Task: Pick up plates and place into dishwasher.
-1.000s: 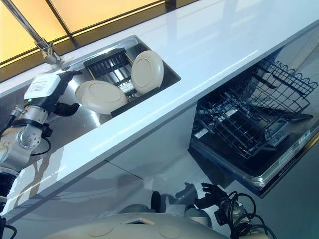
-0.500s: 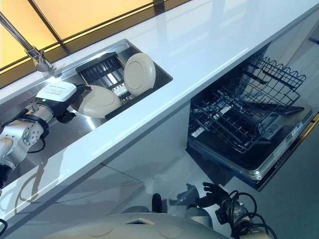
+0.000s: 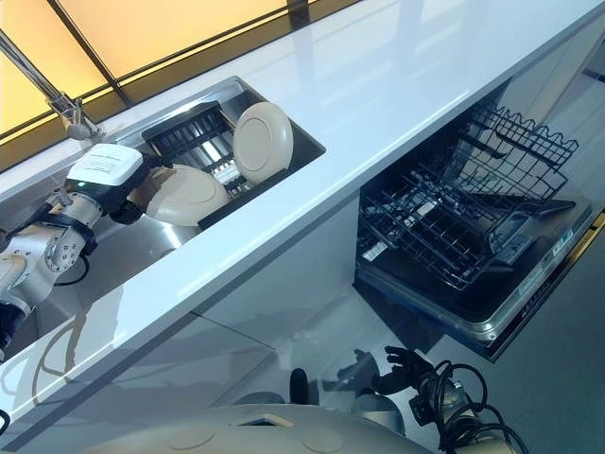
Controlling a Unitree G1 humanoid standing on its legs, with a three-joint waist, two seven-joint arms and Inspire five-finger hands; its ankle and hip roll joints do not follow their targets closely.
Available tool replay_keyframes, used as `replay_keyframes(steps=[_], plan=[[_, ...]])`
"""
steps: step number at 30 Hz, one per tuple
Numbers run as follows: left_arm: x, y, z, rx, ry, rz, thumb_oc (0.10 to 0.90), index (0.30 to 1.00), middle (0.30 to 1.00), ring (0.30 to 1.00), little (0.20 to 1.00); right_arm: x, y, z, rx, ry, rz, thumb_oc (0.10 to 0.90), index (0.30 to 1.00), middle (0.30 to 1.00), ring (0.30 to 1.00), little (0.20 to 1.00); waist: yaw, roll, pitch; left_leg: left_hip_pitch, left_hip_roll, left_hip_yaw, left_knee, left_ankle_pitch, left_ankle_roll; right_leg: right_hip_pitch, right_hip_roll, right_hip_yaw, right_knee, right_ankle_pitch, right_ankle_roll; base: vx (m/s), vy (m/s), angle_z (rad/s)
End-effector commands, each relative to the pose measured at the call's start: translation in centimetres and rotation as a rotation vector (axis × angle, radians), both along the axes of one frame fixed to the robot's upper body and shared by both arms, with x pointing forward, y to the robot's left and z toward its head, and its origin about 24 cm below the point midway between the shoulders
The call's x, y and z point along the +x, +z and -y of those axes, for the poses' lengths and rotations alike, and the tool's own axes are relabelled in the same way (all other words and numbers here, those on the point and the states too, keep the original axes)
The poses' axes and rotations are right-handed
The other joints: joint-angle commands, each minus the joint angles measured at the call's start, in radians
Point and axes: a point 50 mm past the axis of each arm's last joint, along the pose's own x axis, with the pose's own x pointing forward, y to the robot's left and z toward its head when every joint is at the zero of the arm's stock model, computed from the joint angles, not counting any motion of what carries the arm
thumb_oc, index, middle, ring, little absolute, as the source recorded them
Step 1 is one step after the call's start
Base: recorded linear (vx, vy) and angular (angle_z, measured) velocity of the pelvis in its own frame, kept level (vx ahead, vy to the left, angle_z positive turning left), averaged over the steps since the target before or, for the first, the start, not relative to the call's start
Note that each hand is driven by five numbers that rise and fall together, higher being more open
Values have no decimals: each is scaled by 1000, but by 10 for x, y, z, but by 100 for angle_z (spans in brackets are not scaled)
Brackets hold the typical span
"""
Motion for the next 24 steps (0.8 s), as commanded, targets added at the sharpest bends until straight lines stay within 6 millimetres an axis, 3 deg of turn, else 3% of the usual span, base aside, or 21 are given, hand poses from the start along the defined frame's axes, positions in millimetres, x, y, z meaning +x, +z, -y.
replay_keyframes(steps=[1, 8, 17, 21, 24], plan=[[11, 83, 2, -191, -33, 494, 100, 300, 300, 300, 200, -11, 0, 9, -19, 22, -19, 800, 900, 900, 900, 900, -19, 15, -6, 34, -65, 63, 12, -161, 25, -115, 47, 16, 147, -65, 62, 0, 0, 0], [3, 74, 24, -401, -122, 697, 100, 300, 300, 300, 200, -14, -1, 0, 6, 36, -8, 800, 900, 900, 900, 900, -27, -8, -6, 37, -56, 78, 8, -165, 23, -120, 51, 21, 149, -70, 61, 21, -20, -6], [-3, 65, 34, -440, -149, 745, 152, 345, 345, 345, 252, -12, -1, -8, 22, 47, 19, 800, 900, 900, 900, 900, -33, -25, -7, 42, -49, 98, 6, -171, 21, -119, 53, 23, 147, -68, 65, 7, -12, -5], [-7, 67, 35, -459, -154, 801, 224, 406, 406, 406, 324, 7, 9, -12, 78, -7, 145, 800, 900, 900, 900, 900, -36, -31, -6, 43, -50, 96, 7, -171, 20, -118, 54, 25, 145, -62, 63, 4, -6, -5], [-13, 67, 35, -456, -162, 844, 177, 366, 366, 366, 277, 40, 32, -27, 163, -2, 332, 800, 900, 900, 900, 900, -45, -36, -4, 43, -51, 93, 7, -171, 21, -120, 53, 30, 148, -54, 64, -4, -4, -2]])
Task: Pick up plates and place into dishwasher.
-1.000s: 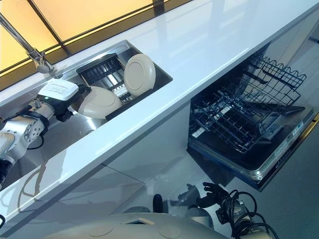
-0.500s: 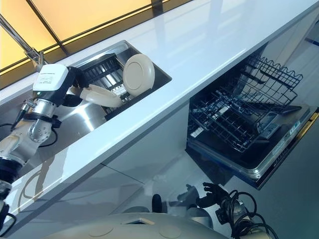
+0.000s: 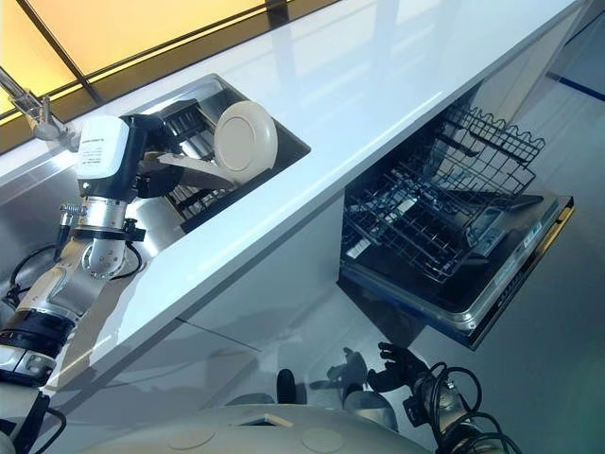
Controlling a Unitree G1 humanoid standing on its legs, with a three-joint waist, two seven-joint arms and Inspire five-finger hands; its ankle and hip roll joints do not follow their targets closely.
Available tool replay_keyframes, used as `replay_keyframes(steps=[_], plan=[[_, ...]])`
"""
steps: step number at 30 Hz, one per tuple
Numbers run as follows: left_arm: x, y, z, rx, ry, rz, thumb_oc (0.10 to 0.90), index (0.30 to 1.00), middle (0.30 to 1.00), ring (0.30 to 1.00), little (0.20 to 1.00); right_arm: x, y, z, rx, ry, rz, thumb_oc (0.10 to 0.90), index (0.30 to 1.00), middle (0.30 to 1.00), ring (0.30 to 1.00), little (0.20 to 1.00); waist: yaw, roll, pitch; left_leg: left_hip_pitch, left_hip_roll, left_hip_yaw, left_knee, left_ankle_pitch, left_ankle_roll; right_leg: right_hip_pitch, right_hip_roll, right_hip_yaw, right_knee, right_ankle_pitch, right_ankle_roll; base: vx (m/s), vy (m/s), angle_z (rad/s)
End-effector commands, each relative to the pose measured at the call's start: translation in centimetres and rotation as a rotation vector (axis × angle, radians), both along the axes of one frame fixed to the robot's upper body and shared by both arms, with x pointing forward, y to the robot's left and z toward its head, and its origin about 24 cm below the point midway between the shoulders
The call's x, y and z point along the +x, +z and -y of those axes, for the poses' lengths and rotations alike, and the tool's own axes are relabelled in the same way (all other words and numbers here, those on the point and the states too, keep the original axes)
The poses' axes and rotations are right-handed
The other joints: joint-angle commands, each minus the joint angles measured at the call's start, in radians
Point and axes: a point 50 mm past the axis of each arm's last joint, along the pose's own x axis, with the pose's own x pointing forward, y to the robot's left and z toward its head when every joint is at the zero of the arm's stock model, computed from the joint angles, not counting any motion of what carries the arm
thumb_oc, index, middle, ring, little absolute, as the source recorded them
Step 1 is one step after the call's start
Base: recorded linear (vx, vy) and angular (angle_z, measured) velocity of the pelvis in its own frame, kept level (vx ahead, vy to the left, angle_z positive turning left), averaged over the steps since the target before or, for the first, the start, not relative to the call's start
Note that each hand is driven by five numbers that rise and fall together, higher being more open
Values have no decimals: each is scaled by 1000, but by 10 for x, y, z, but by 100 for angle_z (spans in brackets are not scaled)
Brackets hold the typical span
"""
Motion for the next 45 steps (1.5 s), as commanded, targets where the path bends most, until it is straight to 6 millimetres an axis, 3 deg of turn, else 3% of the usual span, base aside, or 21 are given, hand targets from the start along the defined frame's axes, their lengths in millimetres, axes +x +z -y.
replay_keyframes(steps=[1, 5, 8, 10, 15, 19, 23, 26, 32, 36, 40, 45], plan=[[-4, 68, -5, -65, 12, 394, 155, 347, 347, 347, 255, 43, 35, -17, 111, 37, 269, 800, 900, 900, 900, 900, -24, 25, -12, 42, -64, 54, 9, -165, 22, -101, 45, -1, 140, -54, 65, -19, -14, -6], [-9, 68, -9, -51, 30, 442, 152, 345, 345, 345, 252, 64, 70, -44, 290, 143, 423, 800, 900, 900, 900, 900, -40, 15, -14, 40, -65, 59, 9, -164, 24, -109, 41, 3, 146, -48, 69, -28, -19, -5], [-10, 72, -14, -25, 21, 476, 191, 378, 378, 378, 291, 73, 101, -63, 546, 347, 437, 800, 900, 900, 900, 900, -40, 1, -21, 41, -60, 63, 5, -161, 21, -113, 38, -2, 146, -42, 73, -39, -63, -12], [-10, 72, -14, -9, 9, 485, 213, 396, 396, 396, 313, 77, 117, -67, 650, 416, 455, 800, 900, 900, 900, 900, -36, -6, -24, 41, -59, 60, 4, -158, 18, -114, 38, -2, 148, -39, 74, -13, -64, -5], [-15, 67, -10, 34, -16, 503, 232, 413, 413, 413, 332, 106, 187, -56, 788, 596, 628, 800, 900, 900, 900, 900, -14, -18, -35, 37, -53, 48, 5, -149, 14, -114, 40, -5, 147, -40, 71, -1, -28, 0], [-22, 71, -13, 50, -9, 513, 248, 427, 427, 427, 348, 117, 219, -40, 722, 590, 777, 800, 900, 900, 900, 900, -9, -19, -45, 36, -52, 38, 7, -148, 16, -111, 43, 2, 142, -46, 67, -4, 0, -4], [-36, 74, -25, 49, 25, 528, 251, 429, 429, 429, 351, 123, 246, -3, 529, 355, 1023, 800, 900, 900, 900, 900, -21, -14, -57, 34, -52, 33, 4, -140, 21, -111, 51, 20, 138, -33, 61, -25, 10, -4], [-43, 73, -29, 48, 44, 535, 254, 432, 432, 432, 354, 120, 257, 10, 454, 242, 1150, 800, 900, 900, 900, 900, -32, -10, -62, 42, -55, 29, 4, -152, 24, -105, 53, 31, 136, -36, 63, -13, 14, -7], [-49, 71, -29, 46, 75, 560, 273, 448, 448, 448, 373, 109, 298, 28, 190, -33, 1561, 800, 900, 900, 900, 900, -46, 8, -68, 44, -59, 35, 4, -150, 29, -105, 59, 50, 131, -15, 63, -14, 21, -7], [-49, 82, -27, 40, 93, 593, 276, 451, 451, 451, 376, 97, 331, 25, -19, -52, 1806, 800, 900, 900, 900, 900, -50, 22, -74, 46, -63, 38, 4, -152, 28, -101, 60, 62, 122, -10, 64, -4, 35, -6], [-47, 93, -23, 29, 77, 628, 284, 458, 458, 458, 384, 98, 346, 16, 31, 46, 1851, 800, 900, 900, 900, 900, -43, 28, -80, 44, -66, 34, 6, -151, 23, -99, 58, 64, 117, -10, 64, -2, 15, -7], [-43, 102, -13, 22, 23, 657, 281, 455, 455, 455, 381, 110, 346, -7, 159, 239, 1759, 800, 900, 900, 900, 900, -25, 26, -89, 40, -69, 22, 7, -148, 19, -93, 57, 53, 108, -18, 59, 0, 0, 0]])
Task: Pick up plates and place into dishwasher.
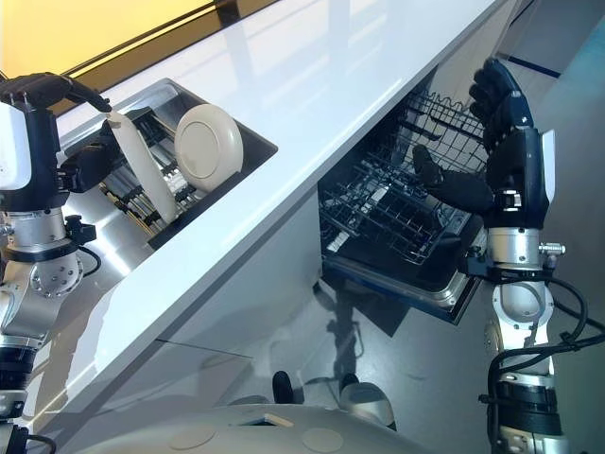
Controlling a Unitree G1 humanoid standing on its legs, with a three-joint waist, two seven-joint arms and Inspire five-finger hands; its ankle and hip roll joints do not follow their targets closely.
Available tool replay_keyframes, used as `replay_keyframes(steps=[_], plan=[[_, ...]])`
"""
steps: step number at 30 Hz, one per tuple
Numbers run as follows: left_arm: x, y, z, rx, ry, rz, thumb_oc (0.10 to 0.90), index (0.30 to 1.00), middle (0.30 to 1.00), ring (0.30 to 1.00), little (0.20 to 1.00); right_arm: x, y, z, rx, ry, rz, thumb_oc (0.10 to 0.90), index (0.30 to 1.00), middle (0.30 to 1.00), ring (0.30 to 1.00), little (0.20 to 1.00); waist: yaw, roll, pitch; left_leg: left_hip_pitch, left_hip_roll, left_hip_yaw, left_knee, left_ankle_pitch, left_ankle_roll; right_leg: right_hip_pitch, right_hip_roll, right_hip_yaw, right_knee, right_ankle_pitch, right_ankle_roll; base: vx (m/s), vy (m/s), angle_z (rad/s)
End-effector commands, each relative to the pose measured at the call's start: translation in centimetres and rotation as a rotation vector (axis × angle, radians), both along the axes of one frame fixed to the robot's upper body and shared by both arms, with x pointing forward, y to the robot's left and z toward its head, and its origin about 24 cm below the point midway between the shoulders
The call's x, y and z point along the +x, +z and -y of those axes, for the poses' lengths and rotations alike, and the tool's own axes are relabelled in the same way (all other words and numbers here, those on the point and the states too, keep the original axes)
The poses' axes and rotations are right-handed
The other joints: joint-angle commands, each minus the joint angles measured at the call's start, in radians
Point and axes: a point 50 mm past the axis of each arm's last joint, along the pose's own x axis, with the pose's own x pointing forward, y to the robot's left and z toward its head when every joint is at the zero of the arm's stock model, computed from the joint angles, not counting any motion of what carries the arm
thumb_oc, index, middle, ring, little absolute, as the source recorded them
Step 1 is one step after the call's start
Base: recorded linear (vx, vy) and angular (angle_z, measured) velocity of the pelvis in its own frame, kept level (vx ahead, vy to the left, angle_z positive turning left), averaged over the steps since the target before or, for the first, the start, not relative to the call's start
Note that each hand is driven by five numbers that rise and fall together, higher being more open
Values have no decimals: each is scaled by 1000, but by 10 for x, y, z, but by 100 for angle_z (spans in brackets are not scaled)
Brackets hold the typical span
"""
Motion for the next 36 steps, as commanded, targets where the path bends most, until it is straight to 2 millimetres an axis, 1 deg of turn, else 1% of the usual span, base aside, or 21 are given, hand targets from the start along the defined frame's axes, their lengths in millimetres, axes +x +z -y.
replay_keyframes(steps=[1, 2, 3, 12, 16, 19, 24, 27, 28, 29, 30, 31, 32, 33, 36], plan=[[4, 59, 9, -14, -66, 273, 284, 458, 458, 458, 384, 0, 45, -29, -98, 226, 194, 800, 900, 900, 900, 900, 27, 15, -94, 21, -71, -45, 6, -128, 12, -66, 55, -31, 89, -21, 57, 0, 0, 0], [4, 60, 11, -11, -76, 274, 287, 460, 460, 460, 387, 2, 46, -32, -102, 247, 188, 800, 900, 900, 900, 900, 30, 14, -96, 20, -71, -46, 6, -127, 12, -65, 54, -33, 88, -23, 56, 0, 0, 0], [7, 62, 15, -3, -97, 273, 289, 462, 462, 462, 389, 4, 48, -40, -119, 278, 186, 800, 900, 900, 900, 900, 38, 13, -99, 19, -70, -48, 6, -126, 9, -62, 53, -37, 85, -26, 55, 0, 0, 0], [16, 77, 31, 33, -162, 286, 295, 467, 467, 467, 395, 17, 60, -63, -145, 334, 199, 800, 900, 900, 900, 900, 57, 13, -110, 15, -69, -61, 6, -122, 5, -58, 53, -49, 83, -33, 52, 13, -15, 9], [18, 86, 34, 44, -181, 298, 300, 472, 472, 472, 400, 22, 60, -70, -145, 369, 170, 800, 900, 900, 900, 900, 59, 14, -114, 13, -69, -62, 8, -121, 5, -59, 54, -49, 84, -36, 50, 4, -5, 3], [20, 95, 41, 52, -210, 316, 300, 472, 472, 472, 400, 27, 59, -81, -145, 416, 138, 800, 900, 900, 900, 900, 64, 15, -117, 14, -68, -64, 8, -120, 5, -56, 54, -53, 83, -39, 47, 0, 0, 0], [25, 108, 51, 59, -237, 323, 311, 481, 481, 481, 411, 35, 58, -98, -156, 436, 129, 800, 900, 900, 900, 900, 71, 18, -120, 15, -68, -65, 10, -119, 3, -52, 53, -59, 80, -40, 45, 0, 0, 0], [31, 112, 56, 60, -247, 277, 331, 498, 498, 498, 431, 39, 60, -108, -150, 447, 121, 800, 900, 900, 900, 900, 76, 21, -123, 14, -68, -66, 10, -117, 2, -50, 53, -64, 78, -40, 45, 9, 1, 4], [34, 113, 58, 64, -247, 250, 366, 528, 528, 528, 466, 41, 60, -110, -148, 450, 119, 800, 900, 900, 900, 900, 75, 23, -123, 14, -68, -67, 9, -116, 2, -51, 53, -64, 79, -38, 45, 11, 0, 5], [36, 113, 59, 58, -251, 228, 377, 538, 538, 538, 477, 41, 60, -111, -146, 450, 114, 800, 900, 900, 900, 900, 75, 24, -123, 13, -69, -69, 8, -116, 3, -51, 54, -63, 78, -38, 45, 0, 0, 0], [38, 112, 60, 59, -250, 214, 451, 601, 601, 601, 551, 42, 60, -112, -147, 449, 111, 800, 900, 900, 900, 900, 75, 24, -123, 13, -70, -69, 8, -115, 3, -51, 54, -63, 78, -38, 45, 0, 0, 0], [40, 110, 59, 59, -243, 188, 622, 747, 747, 747, 722, 42, 58, -111, -148, 447, 103, 800, 900, 900, 900, 900, 74, 25, -123, 12, -70, -69, 8, -115, 4, -51, 54, -62, 77, -38, 45, 14, -2, 3], [41, 107, 58, 55, -244, 170, 676, 794, 794, 794, 776, 43, 56, -110, -146, 444, 97, 800, 900, 900, 900, 900, 73, 26, -122, 12, -70, -69, 7, -115, 5, -52, 54, -62, 77, -37, 46, 13, -1, 4], [42, 104, 57, 51, -244, 156, 800, 900, 900, 900, 900, 43, 55, -110, -142, 441, 88, 800, 900, 900, 900, 900, 72, 26, -122, 12, -70, -69, 7, -115, 5, -53, 54, -61, 77, -37, 46, 0, 0, 0], [44, 95, 53, 17, -262, 52, 800, 900, 900, 900, 900, 43, 47, -105, -126, 419, 57, 800, 900, 900, 900, 900, 70, 28, -121, 13, -70, -67, 5, -114, 6, -53, 55, -61, 73, -35, 46, 0, 0, 0]])
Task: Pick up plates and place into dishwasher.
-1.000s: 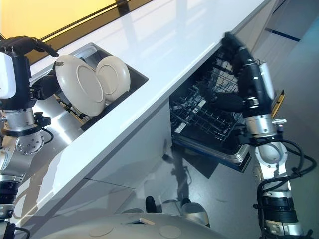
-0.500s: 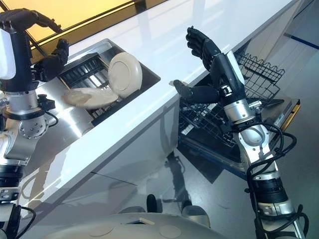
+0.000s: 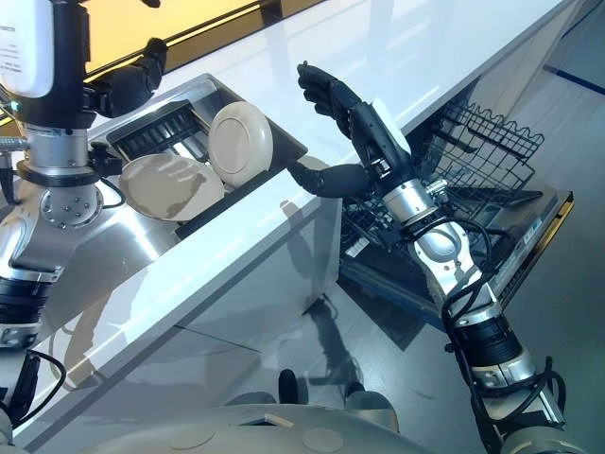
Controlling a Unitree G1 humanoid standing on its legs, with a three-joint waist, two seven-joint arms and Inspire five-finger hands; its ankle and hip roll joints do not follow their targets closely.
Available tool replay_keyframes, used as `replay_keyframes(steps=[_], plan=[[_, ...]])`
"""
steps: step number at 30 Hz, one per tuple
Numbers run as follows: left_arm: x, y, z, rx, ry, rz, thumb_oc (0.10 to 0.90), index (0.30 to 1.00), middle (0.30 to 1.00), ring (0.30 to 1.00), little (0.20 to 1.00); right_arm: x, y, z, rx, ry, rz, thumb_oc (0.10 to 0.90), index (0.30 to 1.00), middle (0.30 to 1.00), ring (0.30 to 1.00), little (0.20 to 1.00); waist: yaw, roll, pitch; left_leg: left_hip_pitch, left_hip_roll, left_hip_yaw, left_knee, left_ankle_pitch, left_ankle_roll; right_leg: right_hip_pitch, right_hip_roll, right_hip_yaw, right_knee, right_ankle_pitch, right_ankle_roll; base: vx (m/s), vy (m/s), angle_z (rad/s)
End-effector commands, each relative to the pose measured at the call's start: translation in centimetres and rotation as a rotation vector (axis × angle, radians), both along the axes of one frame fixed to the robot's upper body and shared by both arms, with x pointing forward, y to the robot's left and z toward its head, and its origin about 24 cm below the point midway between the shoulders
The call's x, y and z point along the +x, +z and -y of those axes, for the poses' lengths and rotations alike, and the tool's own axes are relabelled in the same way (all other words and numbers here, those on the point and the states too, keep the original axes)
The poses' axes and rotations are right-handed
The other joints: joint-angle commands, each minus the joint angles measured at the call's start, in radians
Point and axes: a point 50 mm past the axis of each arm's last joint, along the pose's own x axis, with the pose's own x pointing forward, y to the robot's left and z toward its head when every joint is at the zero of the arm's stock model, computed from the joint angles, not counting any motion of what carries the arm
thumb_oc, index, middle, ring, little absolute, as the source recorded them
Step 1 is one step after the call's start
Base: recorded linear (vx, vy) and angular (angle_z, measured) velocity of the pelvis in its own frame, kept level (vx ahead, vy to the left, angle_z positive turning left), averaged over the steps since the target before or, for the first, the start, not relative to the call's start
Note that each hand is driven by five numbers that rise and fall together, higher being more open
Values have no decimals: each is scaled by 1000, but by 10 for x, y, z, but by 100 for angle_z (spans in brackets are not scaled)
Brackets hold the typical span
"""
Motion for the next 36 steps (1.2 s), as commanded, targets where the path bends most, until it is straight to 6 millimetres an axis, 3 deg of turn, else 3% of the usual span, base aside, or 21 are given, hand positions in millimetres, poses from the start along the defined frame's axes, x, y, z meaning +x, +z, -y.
replay_keyframes(steps=[1, 5, 8, 11, 13, 14, 19, 24, 36], plan=[[1, 23, -8, -61, -22, 12, 800, 900, 900, 900, 900, -4, 35, -2, 86, 4, 188, 800, 900, 900, 900, 900, 3, 21, -115, 16, -67, -20, 4, -115, 7, -83, 59, -16, 97, -33, 47, 0, 0, 0], [8, -1, -16, -7, 19, -285, 800, 900, 900, 900, 900, -5, 17, 9, 78, -46, 121, 800, 900, 900, 900, 900, -1, 27, -110, 15, -66, -16, 3, -113, 9, -86, 60, -14, 97, -24, 54, 0, 10, 2], [4, -9, -30, 53, 96, -380, 800, 900, 900, 900, 900, -8, 7, 23, 88, -102, 69, 800, 900, 900, 900, 900, -2, 33, -105, 14, -66, -14, 4, -112, 12, -88, 59, -12, 95, -20, 56, -2, 11, 0], [-6, -12, -49, 70, 174, -385, 800, 900, 900, 900, 900, -11, -6, 44, 135, -232, 51, 800, 900, 900, 900, 900, -6, 39, -99, 12, -67, -9, 6, -111, 16, -89, 60, -8, 93, -20, 56, -5, 42, -1], [-22, -19, -70, 50, 242, -369, 800, 900, 900, 900, 900, -24, -14, 69, 199, -447, 156, 800, 900, 900, 900, 900, -14, 46, -96, 15, -65, 0, 4, -114, 18, -88, 59, -4, 90, -18, 58, 9, 57, -3], [-25, -20, -73, 46, 252, -368, 800, 900, 900, 900, 900, -25, -14, 71, 206, -473, 169, 800, 900, 900, 900, 900, -16, 47, -96, 16, -65, 1, 4, -114, 19, -88, 59, -3, 89, -18, 58, 11, 52, -7], [-64, -45, -108, -23, 384, -338, 800, 900, 900, 900, 900, -60, -31, 121, 317, -851, 324, 800, 900, 900, 900, 900, -36, 52, -87, 20, -70, 16, 3, -119, 25, -91, 54, 10, 84, -5, 70, 7, 44, -13], [-84, -54, -126, -62, 463, -343, 800, 900, 900, 900, 900, -76, -58, 155, 404, -1077, 234, 800, 900, 900, 900, 900, -39, 50, -85, 24, -74, 16, 3, -132, 27, -90, 49, 14, 86, -13, 77, 35, 36, -9], [-80, -44, -133, -18, 509, -407, 800, 900, 900, 900, 900, -76, -114, 159, 371, -1135, -75, 800, 900, 900, 900, 900, -28, 42, -82, 14, -75, -1, 4, -132, 26, -98, 43, 1, 93, -26, 78, -4, 3, -2]])
